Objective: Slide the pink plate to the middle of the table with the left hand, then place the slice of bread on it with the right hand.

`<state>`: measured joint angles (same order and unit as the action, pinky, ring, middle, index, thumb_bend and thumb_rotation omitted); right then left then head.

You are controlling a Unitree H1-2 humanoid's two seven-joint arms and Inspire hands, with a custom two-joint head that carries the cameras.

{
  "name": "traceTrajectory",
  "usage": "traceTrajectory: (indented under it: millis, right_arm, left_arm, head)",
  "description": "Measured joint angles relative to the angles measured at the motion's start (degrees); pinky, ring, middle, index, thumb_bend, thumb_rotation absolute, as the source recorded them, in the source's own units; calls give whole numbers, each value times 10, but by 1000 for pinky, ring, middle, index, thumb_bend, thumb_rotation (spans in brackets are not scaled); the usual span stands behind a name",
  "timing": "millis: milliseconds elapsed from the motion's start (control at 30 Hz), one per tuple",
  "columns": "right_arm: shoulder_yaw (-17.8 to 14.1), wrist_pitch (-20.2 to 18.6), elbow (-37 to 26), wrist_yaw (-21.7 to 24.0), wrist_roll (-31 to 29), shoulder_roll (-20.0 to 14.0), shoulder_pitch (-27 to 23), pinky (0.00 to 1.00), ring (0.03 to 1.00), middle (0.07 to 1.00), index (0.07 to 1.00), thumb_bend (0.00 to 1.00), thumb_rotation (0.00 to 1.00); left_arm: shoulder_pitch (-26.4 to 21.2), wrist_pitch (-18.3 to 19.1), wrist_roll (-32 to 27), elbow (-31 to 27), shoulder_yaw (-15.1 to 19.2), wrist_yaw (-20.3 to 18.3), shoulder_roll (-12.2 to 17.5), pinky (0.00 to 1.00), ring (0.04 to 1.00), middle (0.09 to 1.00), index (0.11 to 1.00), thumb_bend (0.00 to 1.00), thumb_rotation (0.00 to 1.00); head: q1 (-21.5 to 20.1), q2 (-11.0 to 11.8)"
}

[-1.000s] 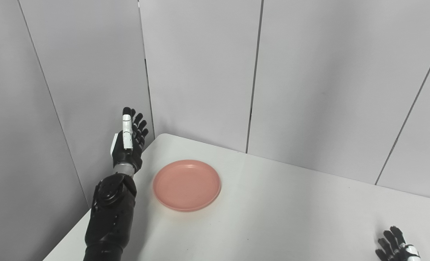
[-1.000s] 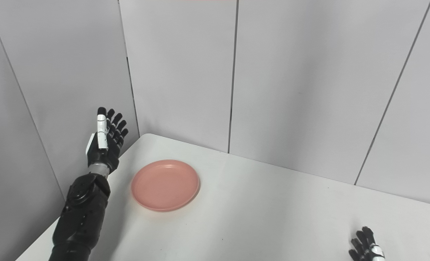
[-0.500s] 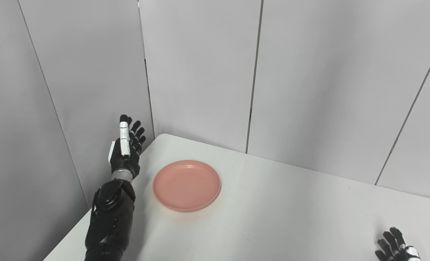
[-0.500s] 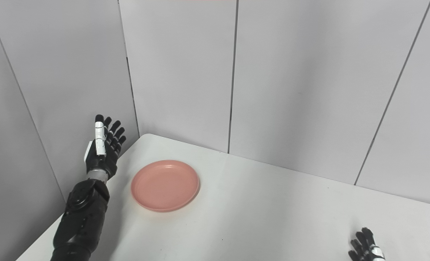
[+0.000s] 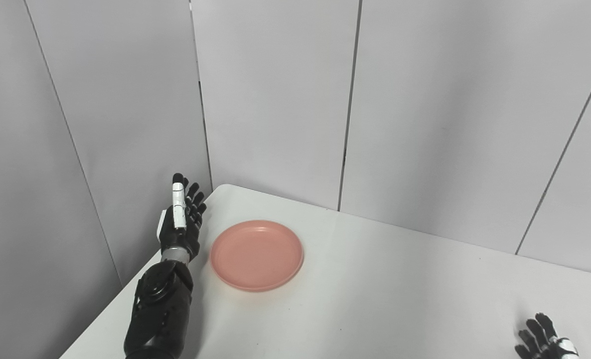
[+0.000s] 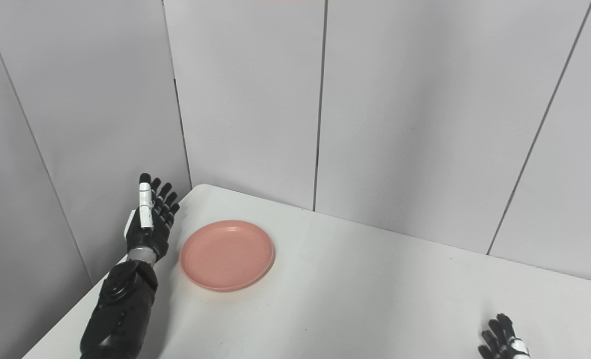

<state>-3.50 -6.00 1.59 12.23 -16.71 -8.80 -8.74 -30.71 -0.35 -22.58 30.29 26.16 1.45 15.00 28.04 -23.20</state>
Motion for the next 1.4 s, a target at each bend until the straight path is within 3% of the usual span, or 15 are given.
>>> traceTrajectory:
  millis: [967,1400]
  right_arm:
    - [5,-11,-9,-1,6,-7,1,1000,1000,1000,1000,298,1000]
    - [2,-24,-22,-5,-3,-7,4,1000,1000,1000,1000,285,1000]
  left_arm:
    - [-5,-57,-18,87,3,-25,1,1000,995,994,1000,812,925]
    - [-24,-77,-9,130,-17,-26,4,1000,986,982,1000,820,950]
  head:
    - [0,-10]
    - [-8,-10]
